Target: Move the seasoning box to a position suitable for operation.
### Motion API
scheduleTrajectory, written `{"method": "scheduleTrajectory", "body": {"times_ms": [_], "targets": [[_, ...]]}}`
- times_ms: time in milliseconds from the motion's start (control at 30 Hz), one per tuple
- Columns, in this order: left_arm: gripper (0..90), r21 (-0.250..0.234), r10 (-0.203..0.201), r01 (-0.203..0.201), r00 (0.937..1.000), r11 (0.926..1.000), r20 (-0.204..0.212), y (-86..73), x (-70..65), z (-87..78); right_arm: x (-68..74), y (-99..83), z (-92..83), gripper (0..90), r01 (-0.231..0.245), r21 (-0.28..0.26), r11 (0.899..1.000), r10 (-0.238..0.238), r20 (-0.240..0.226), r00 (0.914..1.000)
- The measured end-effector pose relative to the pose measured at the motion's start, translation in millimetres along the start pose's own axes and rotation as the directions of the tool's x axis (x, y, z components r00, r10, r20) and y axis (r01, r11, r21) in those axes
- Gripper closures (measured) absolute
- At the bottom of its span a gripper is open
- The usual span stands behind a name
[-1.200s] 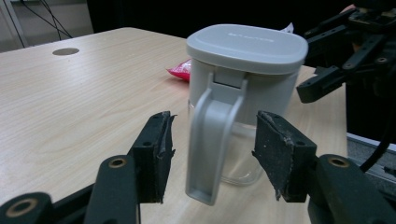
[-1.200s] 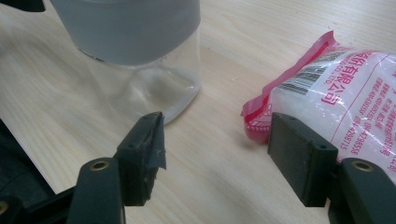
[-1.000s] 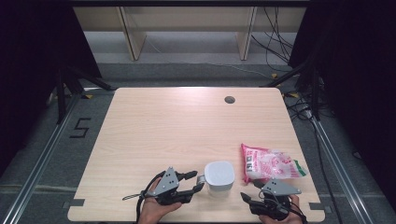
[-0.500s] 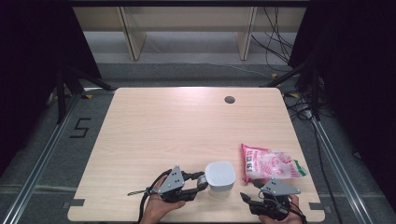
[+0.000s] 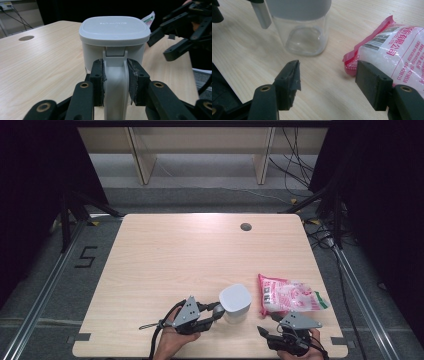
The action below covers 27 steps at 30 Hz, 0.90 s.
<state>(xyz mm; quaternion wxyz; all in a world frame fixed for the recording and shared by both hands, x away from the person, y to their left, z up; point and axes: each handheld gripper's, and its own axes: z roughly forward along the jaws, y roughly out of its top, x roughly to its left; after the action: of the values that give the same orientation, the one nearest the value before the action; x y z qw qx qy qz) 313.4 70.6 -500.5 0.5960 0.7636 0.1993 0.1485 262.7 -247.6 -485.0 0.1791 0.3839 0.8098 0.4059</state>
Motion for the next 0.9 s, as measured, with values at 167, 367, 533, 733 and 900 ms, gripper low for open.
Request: {"method": "scheduleTrajectory", "body": {"times_ms": [167, 367, 533, 733, 900], "targets": [[68.3, 0.037, 0.020, -0.018, 0.9980, 0.9991, -0.061, 3.3, 9.6, -3.5, 0.8, -0.3, 0.6, 37.1, -0.013, 0.012, 1.000, 0.013, -0.008, 0.9999], [68.2, 0.045, 0.005, 0.001, 0.9923, 0.9990, -0.124, 4.2, 26.1, -4.8, 0.1, -0.4, 1.0, 37.1, -0.016, 0.013, 1.000, 0.016, -0.017, 0.9997], [68.2, 0.052, -0.014, 0.020, 0.9914, 0.9984, -0.130, 4.8, 33.7, -4.1, 1.0, -0.5, 0.7, 37.1, -0.023, 0.017, 1.000, 0.024, -0.007, 0.9997], [67.9, 0.057, -0.008, 0.016, 0.9902, 0.9983, -0.140, 6.0, 43.2, -2.3, 1.0, -0.5, 0.8, 37.2, -0.023, 0.017, 1.000, 0.023, -0.007, 0.9997], [63.0, 0.076, 0.039, -0.024, 0.9776, 0.9968, -0.207, 6.9, 50.6, -4.7, 1.0, -0.6, 0.7, 37.1, -0.024, 0.017, 1.000, 0.024, -0.007, 0.9997]]}}
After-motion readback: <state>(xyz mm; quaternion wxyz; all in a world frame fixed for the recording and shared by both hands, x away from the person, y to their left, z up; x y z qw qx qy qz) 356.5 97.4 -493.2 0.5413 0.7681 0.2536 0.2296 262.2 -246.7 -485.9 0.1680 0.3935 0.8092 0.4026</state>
